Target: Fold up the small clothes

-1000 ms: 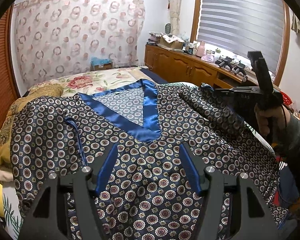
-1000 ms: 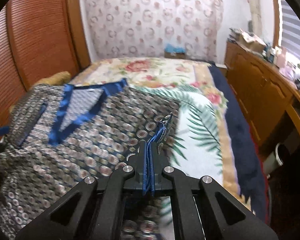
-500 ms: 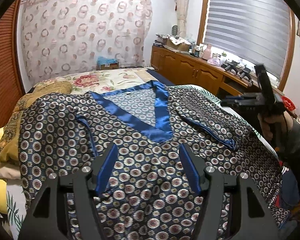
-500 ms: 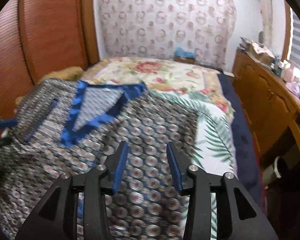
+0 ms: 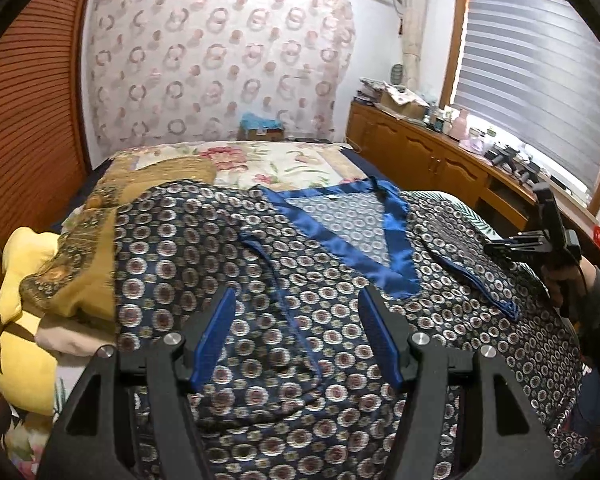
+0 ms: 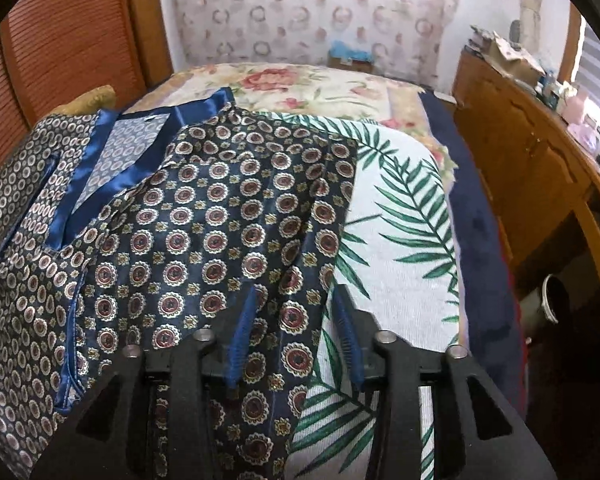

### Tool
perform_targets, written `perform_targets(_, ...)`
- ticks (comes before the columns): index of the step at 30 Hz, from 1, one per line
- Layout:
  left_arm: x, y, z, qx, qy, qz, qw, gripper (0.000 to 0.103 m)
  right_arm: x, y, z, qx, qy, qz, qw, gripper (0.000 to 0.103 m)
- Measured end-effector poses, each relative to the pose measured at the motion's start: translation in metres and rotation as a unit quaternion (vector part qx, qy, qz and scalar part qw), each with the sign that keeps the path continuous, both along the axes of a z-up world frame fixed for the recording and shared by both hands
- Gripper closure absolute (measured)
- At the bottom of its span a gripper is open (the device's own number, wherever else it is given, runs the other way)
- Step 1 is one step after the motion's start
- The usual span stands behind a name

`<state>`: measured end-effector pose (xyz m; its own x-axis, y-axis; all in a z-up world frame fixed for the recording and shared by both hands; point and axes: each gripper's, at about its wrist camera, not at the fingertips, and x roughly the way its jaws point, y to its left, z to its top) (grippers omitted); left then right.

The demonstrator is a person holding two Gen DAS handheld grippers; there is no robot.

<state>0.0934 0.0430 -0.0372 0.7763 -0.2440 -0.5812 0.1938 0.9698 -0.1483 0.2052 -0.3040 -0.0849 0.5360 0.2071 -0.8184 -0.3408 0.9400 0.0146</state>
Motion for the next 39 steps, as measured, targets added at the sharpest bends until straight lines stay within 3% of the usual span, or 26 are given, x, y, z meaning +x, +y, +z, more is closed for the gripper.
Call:
perform_targets(2,0.0,0.004,-0.002,0.0,0.001,0.005,1.0,0.04,0.0,0.003,0.0,-0.005,-0.005,0.007,1.0,0.093)
perform_targets(4,0.0,0.007,-0.002,0.0,0.001,0.008,1.0,0.04,0.0,0.005,0.001,-0.002,-0.005,0.015,1.0,0.099)
perform_targets(14,0.007,0.016,-0.004,0.012,0.001,0.018,0.9998,0.04,0.01,-0.03,0.012,-0.012,-0.037,-0.06,0.997,0.101)
perform_targets(15,0.008,0.018,-0.004,0.013,0.001,0.02,0.9997,0.04,0.01,-0.031,0.014,-0.011,-0.039,-0.061,0.997,0.098)
perform_targets(17,0.014,0.024,-0.004,0.018,0.002,0.024,0.9996,0.04,0.012,-0.032,0.018,-0.02,-0.045,-0.067,0.997,0.076)
perform_targets(19,0.021,0.031,-0.003,0.024,0.005,0.032,0.9992,0.04,0.017,-0.035,0.021,-0.012,-0.047,-0.064,0.997,0.066)
perform_targets(30,0.06,0.068,-0.011,0.05,0.029,0.082,0.995,0.04,0.056,-0.031,-0.004,-0.007,-0.013,-0.042,0.999,0.063)
perform_targets(39,0.096,0.083,-0.021,0.066,0.055,0.095,0.9917,0.04,0.06,-0.033,-0.007,0.008,-0.022,-0.032,0.999,0.061)
